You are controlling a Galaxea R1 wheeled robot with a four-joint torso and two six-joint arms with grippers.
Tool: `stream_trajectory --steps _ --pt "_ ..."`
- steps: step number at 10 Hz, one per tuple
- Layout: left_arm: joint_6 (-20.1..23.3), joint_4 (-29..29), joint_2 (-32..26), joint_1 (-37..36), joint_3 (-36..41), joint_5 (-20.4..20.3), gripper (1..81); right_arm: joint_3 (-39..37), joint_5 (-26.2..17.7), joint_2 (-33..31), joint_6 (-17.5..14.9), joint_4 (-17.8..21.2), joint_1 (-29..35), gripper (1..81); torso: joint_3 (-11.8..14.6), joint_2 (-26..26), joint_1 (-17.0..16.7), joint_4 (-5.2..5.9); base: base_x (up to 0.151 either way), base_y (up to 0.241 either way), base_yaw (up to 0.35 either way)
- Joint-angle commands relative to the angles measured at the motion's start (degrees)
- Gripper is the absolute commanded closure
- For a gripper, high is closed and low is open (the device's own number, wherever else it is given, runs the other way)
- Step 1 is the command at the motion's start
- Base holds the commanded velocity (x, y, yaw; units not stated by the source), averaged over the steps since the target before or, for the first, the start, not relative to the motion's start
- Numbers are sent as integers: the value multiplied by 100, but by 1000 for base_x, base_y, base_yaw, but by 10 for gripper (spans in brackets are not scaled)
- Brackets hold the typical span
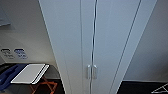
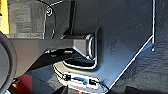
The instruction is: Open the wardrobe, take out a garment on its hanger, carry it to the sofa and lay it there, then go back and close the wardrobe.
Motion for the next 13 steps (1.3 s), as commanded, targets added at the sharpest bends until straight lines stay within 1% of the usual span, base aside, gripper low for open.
stream_trajectory --steps 1,5,7,9,11,12,13 --pt "14 64 -99 -90 53 355 10 67 -389 -113 -20 -3 111 10 0 0 0 0 0 0 0" --pt "5 55 -99 -90 53 346 10 50 -380 -122 -20 23 128 10 0 0 -2 0 0 0 0" --pt "5 55 -194 -142 166 328 10 217 -441 -228 33 41 392 10 0 0 -2 0 0 0 0" --pt "-12 47 -694 -344 726 328 10 1247 -477 -778 33 32 769 10 0 0 -2 0 0 0 0" --pt "-21 47 -1377 -660 1524 328 10 2303 -459 -1445 33 32 1260 10 0 0 -2 0 0 0 0" --pt "-30 47 -1751 -836 2030 328 10 2765 -468 -1774 33 32 1551 10 -2 2 -2 0 0 0 0" --pt "-39 47 -1980 -1012 2347 328 10 3073 -477 -1977 42 49 1814 10 -2 2 -2 0 0 0 0"
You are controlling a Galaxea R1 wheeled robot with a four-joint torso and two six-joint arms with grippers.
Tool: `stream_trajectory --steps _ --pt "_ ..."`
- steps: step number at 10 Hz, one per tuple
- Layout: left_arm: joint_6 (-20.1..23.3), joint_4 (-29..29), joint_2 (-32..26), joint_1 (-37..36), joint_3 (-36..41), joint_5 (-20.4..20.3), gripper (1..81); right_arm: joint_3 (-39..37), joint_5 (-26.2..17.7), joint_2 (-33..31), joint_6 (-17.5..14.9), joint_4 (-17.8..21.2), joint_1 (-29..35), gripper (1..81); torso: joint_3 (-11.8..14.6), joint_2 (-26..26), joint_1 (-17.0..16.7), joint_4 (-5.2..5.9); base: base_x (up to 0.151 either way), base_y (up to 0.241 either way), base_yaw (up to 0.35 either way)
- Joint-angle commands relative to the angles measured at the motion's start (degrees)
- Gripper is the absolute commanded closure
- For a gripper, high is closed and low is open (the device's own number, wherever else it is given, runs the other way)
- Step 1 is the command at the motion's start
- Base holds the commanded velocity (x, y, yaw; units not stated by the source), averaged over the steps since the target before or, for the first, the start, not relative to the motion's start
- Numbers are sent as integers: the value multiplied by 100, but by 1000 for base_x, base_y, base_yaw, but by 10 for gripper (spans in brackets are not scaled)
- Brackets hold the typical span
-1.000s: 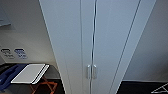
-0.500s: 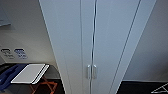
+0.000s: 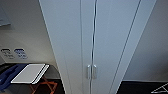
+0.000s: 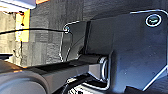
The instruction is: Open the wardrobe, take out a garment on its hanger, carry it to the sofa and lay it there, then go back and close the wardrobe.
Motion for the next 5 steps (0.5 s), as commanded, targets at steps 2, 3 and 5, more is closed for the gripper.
stream_trajectory --steps 2,3,5 --pt "-69 49 -1475 -1071 1899 364 10 2066 -316 -1497 22 73 1667 10 0 0 2 0 0 0 0" --pt "-69 49 -1824 -1336 2352 390 10 2371 -316 -1680 101 65 1923 10 0 0 2 0 0 0 0" --pt "-69 58 -2379 -1958 3145 434 10 2872 -307 -1988 197 65 2571 10 -2 0 2 0 0 0 0"
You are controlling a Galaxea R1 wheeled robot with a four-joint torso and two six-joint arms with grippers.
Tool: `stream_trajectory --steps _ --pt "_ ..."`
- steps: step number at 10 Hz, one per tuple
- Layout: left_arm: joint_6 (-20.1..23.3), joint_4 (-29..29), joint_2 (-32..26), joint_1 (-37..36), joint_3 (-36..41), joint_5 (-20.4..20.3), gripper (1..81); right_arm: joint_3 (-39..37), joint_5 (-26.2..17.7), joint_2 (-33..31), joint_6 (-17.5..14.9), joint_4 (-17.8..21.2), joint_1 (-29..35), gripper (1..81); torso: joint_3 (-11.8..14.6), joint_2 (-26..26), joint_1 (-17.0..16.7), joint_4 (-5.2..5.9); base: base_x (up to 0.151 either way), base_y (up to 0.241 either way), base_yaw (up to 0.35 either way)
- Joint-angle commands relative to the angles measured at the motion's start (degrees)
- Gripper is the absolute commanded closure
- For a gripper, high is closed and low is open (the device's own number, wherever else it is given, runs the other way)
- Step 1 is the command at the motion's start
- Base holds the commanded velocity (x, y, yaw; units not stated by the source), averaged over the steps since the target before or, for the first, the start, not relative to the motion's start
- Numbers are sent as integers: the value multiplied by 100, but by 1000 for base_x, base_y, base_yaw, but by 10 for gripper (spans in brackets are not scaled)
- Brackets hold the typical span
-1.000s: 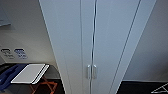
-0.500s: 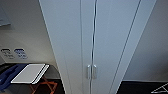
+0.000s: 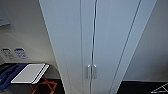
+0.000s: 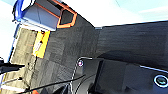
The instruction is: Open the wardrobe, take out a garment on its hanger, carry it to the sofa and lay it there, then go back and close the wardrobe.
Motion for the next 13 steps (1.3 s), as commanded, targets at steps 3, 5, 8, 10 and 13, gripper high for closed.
stream_trajectory --steps 3,5,8,10,13 --pt "-28 -12 -1388 -1993 1649 876 10 1223 -430 -806 500 37 1952 10 -2 2 2 0 0 0 0" --pt "-71 -48 -1459 -2618 1702 1167 10 1153 -519 -745 632 46 2429 10 -6 3 5 0 0 0 0" --pt "-282 -364 -1398 -3793 1650 1589 10 836 -853 -393 923 37 3209 10 -13 3 9 0 0 0 0" --pt "-291 -688 -1197 -4474 1537 2071 10 661 -1055 -139 1011 37 3660 10 -15 3 13 0 0 0 0" --pt "-292 -944 -722 -5290 1158 2354 10 599 -1126 72 1195 28 4274 10 -19 3 20 0 0 0 0"
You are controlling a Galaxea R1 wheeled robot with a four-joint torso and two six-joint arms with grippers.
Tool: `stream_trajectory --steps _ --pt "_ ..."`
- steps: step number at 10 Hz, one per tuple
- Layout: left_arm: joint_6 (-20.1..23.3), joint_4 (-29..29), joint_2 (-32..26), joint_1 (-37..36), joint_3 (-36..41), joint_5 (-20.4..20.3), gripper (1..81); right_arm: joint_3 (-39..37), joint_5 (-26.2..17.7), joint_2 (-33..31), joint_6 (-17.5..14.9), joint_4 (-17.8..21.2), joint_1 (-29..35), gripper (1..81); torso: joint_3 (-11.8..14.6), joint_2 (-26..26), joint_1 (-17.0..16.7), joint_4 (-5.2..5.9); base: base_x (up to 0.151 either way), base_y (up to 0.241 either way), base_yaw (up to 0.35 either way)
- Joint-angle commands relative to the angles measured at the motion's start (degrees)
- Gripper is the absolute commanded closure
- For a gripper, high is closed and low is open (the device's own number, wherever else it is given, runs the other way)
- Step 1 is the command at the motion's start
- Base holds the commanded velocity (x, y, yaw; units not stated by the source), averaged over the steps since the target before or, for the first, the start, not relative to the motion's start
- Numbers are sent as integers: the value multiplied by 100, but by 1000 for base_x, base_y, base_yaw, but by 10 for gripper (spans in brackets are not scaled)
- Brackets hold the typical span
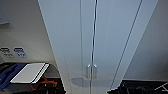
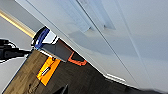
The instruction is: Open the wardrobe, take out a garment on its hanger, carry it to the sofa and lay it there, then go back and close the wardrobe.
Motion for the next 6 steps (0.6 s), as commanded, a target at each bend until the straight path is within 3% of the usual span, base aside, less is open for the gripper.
stream_trajectory --steps 1,6 --pt "-57 -482 325 -1380 -342 600 10 -55 -295 85 242 65 1223 10 0 -3 0 0 0 0 0" --pt "-57 -650 1136 -1821 -792 863 10 32 -278 323 436 -40 1777 10 -9 -3 6 0 0 0 0"
